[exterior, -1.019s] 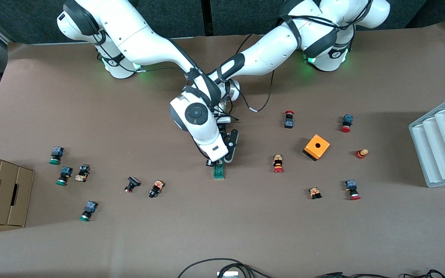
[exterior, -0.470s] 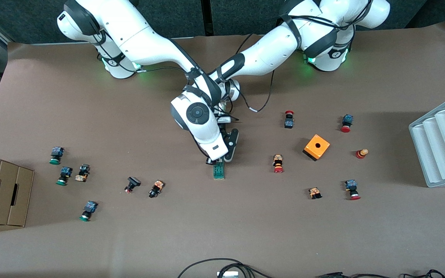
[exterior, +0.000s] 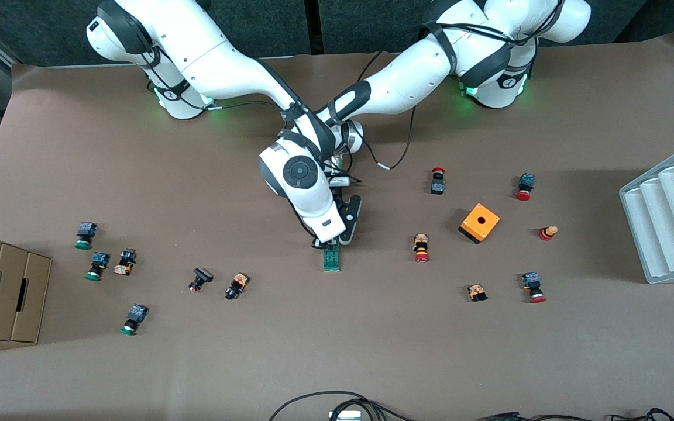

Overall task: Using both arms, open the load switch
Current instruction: 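Press the white handle down flat with the left gripper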

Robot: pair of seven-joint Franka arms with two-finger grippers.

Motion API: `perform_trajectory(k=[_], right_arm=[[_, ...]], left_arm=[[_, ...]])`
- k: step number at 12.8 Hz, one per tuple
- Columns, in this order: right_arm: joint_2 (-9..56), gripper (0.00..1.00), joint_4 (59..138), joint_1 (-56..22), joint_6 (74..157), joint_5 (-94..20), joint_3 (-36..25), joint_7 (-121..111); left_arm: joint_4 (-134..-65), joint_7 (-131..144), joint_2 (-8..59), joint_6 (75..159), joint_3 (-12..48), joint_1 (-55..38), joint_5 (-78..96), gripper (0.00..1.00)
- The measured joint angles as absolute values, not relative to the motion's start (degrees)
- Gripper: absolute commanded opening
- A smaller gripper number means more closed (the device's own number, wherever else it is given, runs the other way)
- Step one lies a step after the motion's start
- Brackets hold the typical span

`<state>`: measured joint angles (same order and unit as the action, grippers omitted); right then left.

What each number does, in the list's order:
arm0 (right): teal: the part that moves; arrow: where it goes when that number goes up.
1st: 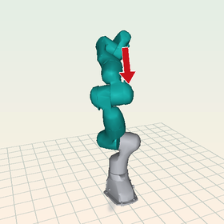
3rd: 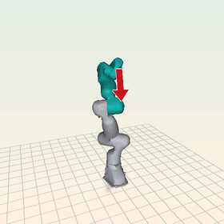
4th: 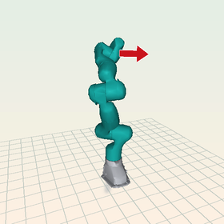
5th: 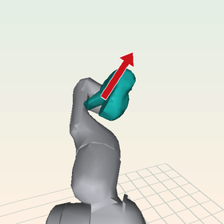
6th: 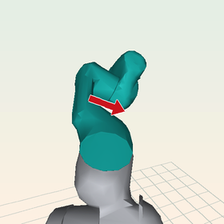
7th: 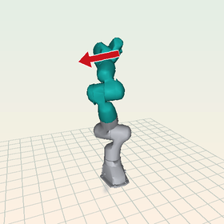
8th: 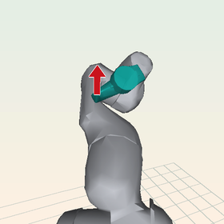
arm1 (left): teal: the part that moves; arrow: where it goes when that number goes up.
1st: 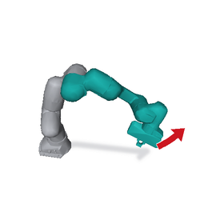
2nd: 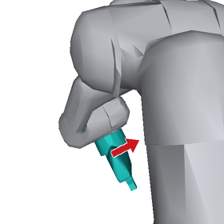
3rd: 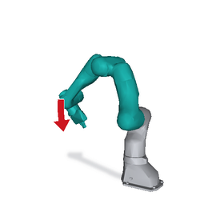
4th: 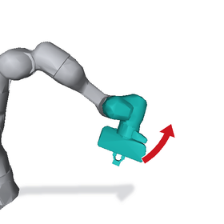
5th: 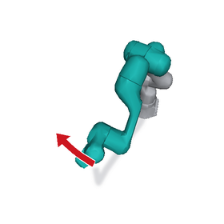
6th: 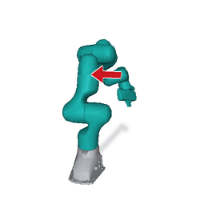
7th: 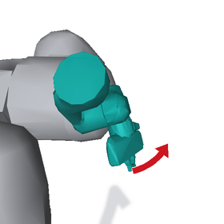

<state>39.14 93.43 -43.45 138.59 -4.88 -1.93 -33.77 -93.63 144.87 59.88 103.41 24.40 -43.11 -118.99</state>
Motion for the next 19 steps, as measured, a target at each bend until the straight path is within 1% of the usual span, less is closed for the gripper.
perform_trajectory(k=[11,12,13,14,15,19], right_arm=[[39.3,0.37,93.9,-43.5,138.7,-4.9,-1.9,-33.7],[39.3,0.38,93.9,-43.5,138.7,-4.9,-1.9,-33.7],[39.3,0.53,93.9,-43.5,138.7,-4.9,-1.9,-33.7],[39.3,0.66,93.9,-43.5,138.7,-4.9,-1.9,-33.7],[39.3,0.99,93.9,-43.5,138.7,-4.9,-1.9,-33.7],[37.7,1.00,93.6,-43.5,138.2,-4.9,-2.3,-33.7]], left_arm=[[-93.6,144.9,59.9,103.4,24.4,-43.1,-119.0,0.68],[-93.6,144.9,59.9,103.4,24.4,-43.1,-119.0,0.68],[-93.6,144.9,59.9,103.4,24.4,-43.1,-119.0,0.68],[-93.6,144.9,59.9,103.4,24.4,-43.1,-119.0,0.68],[-93.6,144.9,59.9,103.4,24.4,-43.1,-119.0,0.68],[-93.6,144.9,59.9,103.4,24.4,-43.1,-119.0,0.69]])
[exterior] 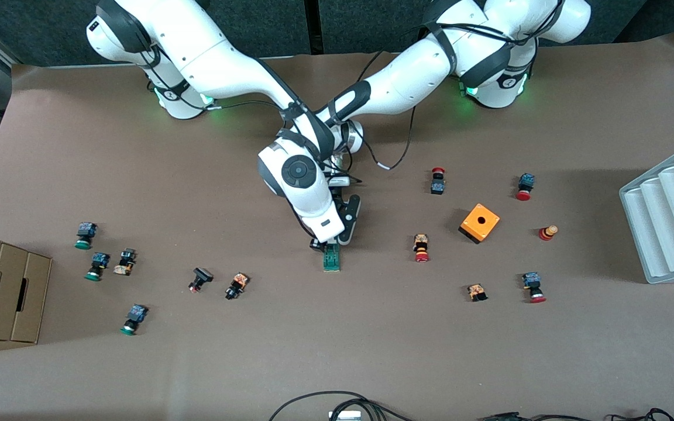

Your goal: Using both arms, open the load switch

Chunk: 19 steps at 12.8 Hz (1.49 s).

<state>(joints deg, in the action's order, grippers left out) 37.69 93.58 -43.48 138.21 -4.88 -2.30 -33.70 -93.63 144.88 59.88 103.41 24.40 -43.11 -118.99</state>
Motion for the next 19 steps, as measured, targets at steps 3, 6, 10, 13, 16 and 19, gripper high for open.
perform_trajectory(k=[3,6,10,13,16,19], right_arm=[[35.1,1.00,93.2,-43.5,136.2,-4.9,-2.3,-33.6],[32.6,1.00,93.2,-43.4,134.7,-7.2,-2.6,-33.4],[28.4,1.00,93.0,-41.2,131.5,-8.8,-3.0,-32.9],[24.0,1.00,92.6,-37.9,126.9,-8.9,-3.1,-31.6],[20.3,1.00,91.9,-35.9,123.3,-8.9,-3.1,-31.2],[18.0,1.00,91.3,-35.1,122.9,-8.9,-3.8,-28.9]], left_arm=[[-93.6,144.9,59.9,103.4,24.4,-43.1,-119.0,0.99],[-93.5,144.9,59.9,103.4,24.4,-43.1,-119.0,1.00],[-92.9,144.9,59.9,103.5,24.5,-43.1,-118.8,1.00],[-92.3,141.5,59.8,103.6,25.3,-43.0,-115.6,1.00],[-88.9,130.3,58.6,103.6,27.6,-43.1,-105.4,1.00],[-87.7,121.2,57.3,103.6,28.9,-43.1,-99.9,1.00]])
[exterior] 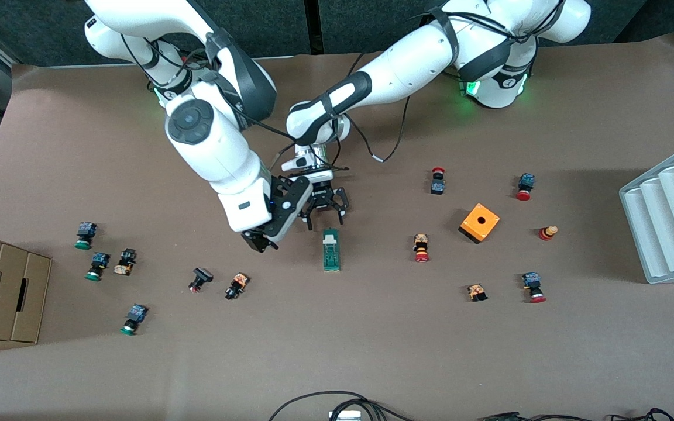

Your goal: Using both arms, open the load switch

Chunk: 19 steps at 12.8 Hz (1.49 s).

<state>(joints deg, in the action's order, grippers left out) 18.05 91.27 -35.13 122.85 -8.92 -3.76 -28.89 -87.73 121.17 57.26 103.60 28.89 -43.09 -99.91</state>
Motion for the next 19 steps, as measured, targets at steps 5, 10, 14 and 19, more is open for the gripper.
perform_trajectory(k=[5,10,14,19], right_arm=[[14.4,1.00,91.0,-31.3,119.7,-8.9,-7.0,-27.6],[12.4,1.00,91.0,-23.0,115.0,-8.9,-7.0,-27.6],[12.4,1.00,91.1,-15.9,114.6,-8.9,-7.2,-27.8],[12.4,1.00,91.1,-11.7,114.4,-8.3,-7.3,-27.9]], left_arm=[[-87.5,102.2,53.3,103.6,29.3,-43.1,-88.0,1.00],[-87.5,87.0,49.2,103.6,29.4,-43.1,-77.3,1.00],[-87.3,73.0,44.5,103.5,29.3,-42.9,-68.6,1.00],[-86.8,54.7,38.5,102.3,28.6,-42.6,-57.2,1.00]])
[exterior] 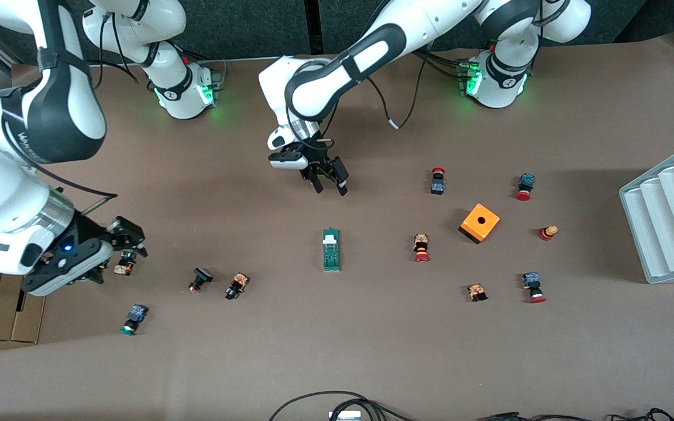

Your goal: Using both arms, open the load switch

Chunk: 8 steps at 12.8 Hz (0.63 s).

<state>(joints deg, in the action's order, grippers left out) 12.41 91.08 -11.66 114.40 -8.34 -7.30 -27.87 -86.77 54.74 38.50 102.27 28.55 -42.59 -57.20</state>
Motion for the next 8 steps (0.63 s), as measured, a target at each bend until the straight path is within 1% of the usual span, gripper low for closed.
perform_trajectory(k=[1,5,8], right_arm=[[12.4,1.00,91.1,-10.8,114.3,-8.0,-7.3,-27.9],[12.2,1.00,91.0,-7.3,110.8,-8.0,-7.4,-26.3],[11.3,1.00,90.0,-6.9,104.8,-7.7,-7.3,-18.6]], left_arm=[[-86.6,51.3,36.6,101.9,27.1,-42.7,-53.8,1.00],[-84.5,33.4,28.6,101.8,17.7,-42.3,-38.0,1.00],[-83.0,24.3,25.0,101.8,12.1,-42.2,-29.1,1.00]])
